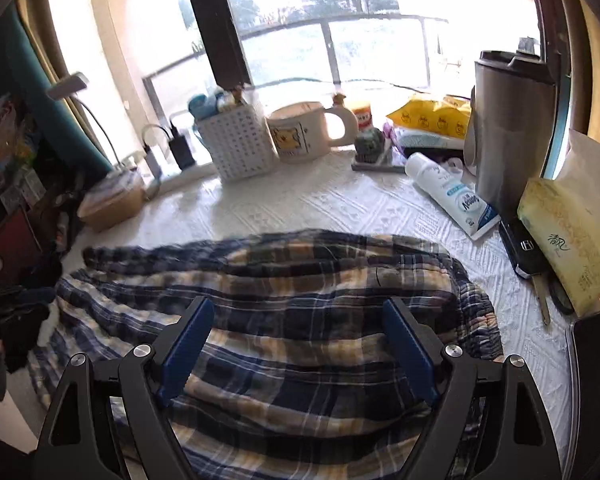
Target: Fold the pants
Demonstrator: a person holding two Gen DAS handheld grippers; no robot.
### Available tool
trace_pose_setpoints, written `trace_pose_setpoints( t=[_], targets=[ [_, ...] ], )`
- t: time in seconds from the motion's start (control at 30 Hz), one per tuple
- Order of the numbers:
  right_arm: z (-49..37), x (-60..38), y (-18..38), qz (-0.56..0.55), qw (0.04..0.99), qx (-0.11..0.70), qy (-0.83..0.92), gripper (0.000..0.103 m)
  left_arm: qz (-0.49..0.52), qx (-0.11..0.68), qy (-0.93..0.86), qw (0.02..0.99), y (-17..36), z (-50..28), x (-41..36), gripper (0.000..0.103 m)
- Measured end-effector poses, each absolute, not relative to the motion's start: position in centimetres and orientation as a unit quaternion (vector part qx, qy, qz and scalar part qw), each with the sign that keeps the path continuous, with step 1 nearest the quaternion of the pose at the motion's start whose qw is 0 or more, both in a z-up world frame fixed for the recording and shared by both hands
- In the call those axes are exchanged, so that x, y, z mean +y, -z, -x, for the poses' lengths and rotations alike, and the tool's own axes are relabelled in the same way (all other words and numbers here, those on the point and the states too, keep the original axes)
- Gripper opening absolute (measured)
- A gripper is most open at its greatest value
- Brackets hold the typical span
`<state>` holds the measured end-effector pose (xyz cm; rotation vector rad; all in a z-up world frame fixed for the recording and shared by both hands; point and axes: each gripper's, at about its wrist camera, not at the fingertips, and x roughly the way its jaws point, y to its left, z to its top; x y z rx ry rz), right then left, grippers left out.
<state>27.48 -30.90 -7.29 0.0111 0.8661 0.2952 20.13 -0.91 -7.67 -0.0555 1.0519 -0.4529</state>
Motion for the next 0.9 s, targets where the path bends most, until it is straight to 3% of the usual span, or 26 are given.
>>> trace_pose_setpoints(
  t=[0.13,0.33,0.63,0.77,0.9],
  targets=[
    [-27.8,-29.7,10.2,0.054,0.881,0.455,-0.120,0.087,0.018,0.545,0.215,0.810,10.7,-19.0,-2.2,0.047],
    [-26.4,-30.7,9.9,0.057,0.881,0.454,-0.118,0.087,0.005,0.539,0.205,0.817,10.9,-17.5,-1.8,0.052],
    [-21.6,-32.4,6.3,0.033,0.908,0.403,-0.112,0.087,0.027,0.475,0.253,0.843,7.4,-15.0,-1.8,0.053],
    [-21.1,-32.1,6.4,0.023,0.907,0.401,-0.126,0.087,0.009,0.509,0.245,0.825,9.3,-16.0,-4.1,0.053],
    [-21.8,-30.2,9.5,0.081,0.881,0.452,-0.112,0.087,-0.001,0.532,0.236,0.813,10.7,-15.9,-5.0,0.053]
  ],
)
